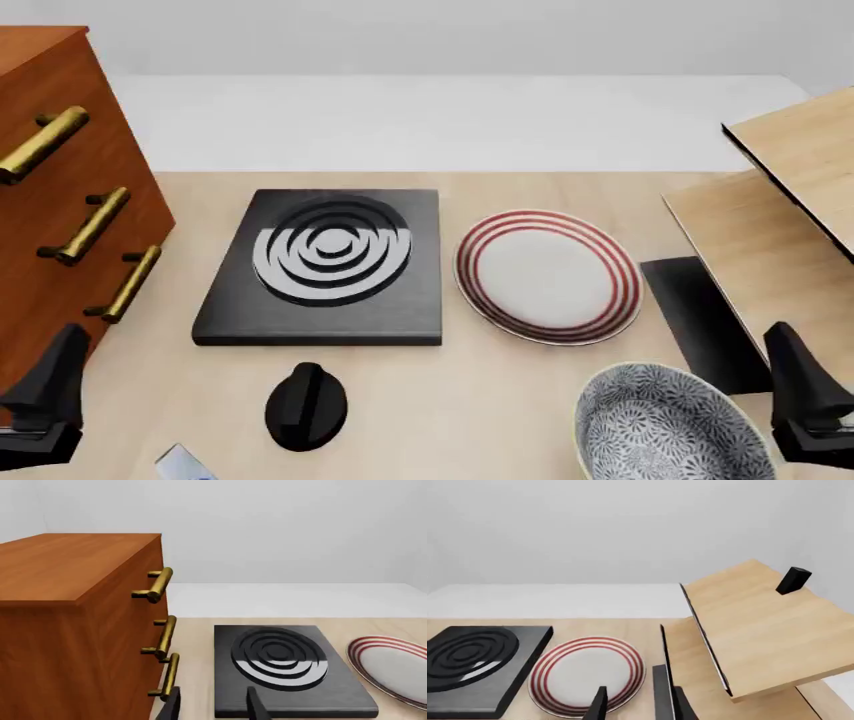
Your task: Pick up the cream cheese and put it in the bowl.
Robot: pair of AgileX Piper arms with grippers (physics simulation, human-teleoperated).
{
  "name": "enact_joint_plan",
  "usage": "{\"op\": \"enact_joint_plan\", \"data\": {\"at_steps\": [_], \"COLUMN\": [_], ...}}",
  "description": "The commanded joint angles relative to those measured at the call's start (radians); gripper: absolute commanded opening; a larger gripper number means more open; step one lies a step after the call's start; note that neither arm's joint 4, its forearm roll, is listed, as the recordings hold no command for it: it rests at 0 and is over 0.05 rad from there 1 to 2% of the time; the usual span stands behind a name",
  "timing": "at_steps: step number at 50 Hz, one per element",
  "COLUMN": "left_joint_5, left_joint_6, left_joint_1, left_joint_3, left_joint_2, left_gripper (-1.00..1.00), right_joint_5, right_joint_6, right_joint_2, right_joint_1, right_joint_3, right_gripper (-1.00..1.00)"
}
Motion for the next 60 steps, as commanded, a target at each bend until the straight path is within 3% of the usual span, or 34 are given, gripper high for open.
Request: {"op": "enact_joint_plan", "data": {"at_steps": [1, 7, 15, 20, 36, 60], "left_joint_5": [0.000, 0.000, 0.000, 0.000, 0.000, 0.000], "left_joint_6": [0.000, 0.000, 0.000, 0.000, 0.000, 0.000], "left_joint_1": [0.000, 0.000, 0.000, 0.000, 0.000, 0.000], "left_joint_3": [0.000, 0.000, 0.000, 0.000, 0.000, 0.000], "left_joint_2": [0.000, 0.000, 0.000, 0.000, 0.000, 0.000], "left_gripper": [1.00, 1.00, 1.00, 1.00, 1.00, 1.00], "right_joint_5": [-0.040, -0.079, -0.035, -0.030, -0.164, -0.466], "right_joint_6": [-0.017, -0.042, -0.056, -0.079, -0.148, -0.190], "right_joint_2": [0.053, 0.112, 0.108, 0.161, 0.475, 1.014], "right_joint_1": [0.025, 0.087, 0.174, 0.282, 0.582, 0.898], "right_joint_3": [-0.001, -0.001, -0.039, -0.075, -0.142, -0.251], "right_gripper": [1.00, 1.00, 1.00, 1.00, 1.00, 1.00]}}
